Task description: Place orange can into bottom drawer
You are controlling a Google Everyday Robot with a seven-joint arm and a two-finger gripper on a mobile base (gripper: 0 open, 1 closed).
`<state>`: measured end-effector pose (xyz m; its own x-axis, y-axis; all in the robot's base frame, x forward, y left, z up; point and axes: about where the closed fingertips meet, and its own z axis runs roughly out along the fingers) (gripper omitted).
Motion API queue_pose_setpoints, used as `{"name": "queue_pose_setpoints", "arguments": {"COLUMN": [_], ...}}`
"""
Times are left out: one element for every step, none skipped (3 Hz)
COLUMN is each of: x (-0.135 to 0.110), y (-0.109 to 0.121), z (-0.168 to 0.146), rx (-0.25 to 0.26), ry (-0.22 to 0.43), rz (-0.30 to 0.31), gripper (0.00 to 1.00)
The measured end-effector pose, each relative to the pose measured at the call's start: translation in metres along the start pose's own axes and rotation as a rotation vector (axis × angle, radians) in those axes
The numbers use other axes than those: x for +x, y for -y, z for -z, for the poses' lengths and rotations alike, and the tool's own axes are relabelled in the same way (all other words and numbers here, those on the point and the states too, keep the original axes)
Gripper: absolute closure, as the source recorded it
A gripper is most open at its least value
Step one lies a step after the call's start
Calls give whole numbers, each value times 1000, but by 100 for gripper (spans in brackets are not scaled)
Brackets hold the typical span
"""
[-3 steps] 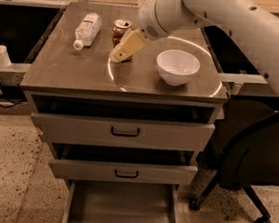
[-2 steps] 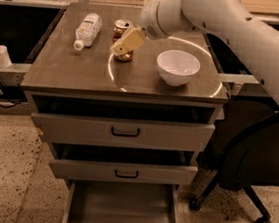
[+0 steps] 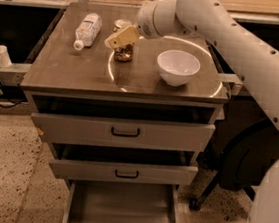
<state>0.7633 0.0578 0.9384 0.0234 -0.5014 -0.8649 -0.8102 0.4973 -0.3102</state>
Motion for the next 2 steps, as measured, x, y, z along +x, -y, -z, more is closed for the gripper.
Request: {"name": "queue_pose_setpoints", "arguments": {"x": [14, 25], "y": [1, 2], "z": [-14, -23], "rx": [-17, -22], "ry": [4, 5], "rz": [-81, -125], "gripper": [0, 15]}}
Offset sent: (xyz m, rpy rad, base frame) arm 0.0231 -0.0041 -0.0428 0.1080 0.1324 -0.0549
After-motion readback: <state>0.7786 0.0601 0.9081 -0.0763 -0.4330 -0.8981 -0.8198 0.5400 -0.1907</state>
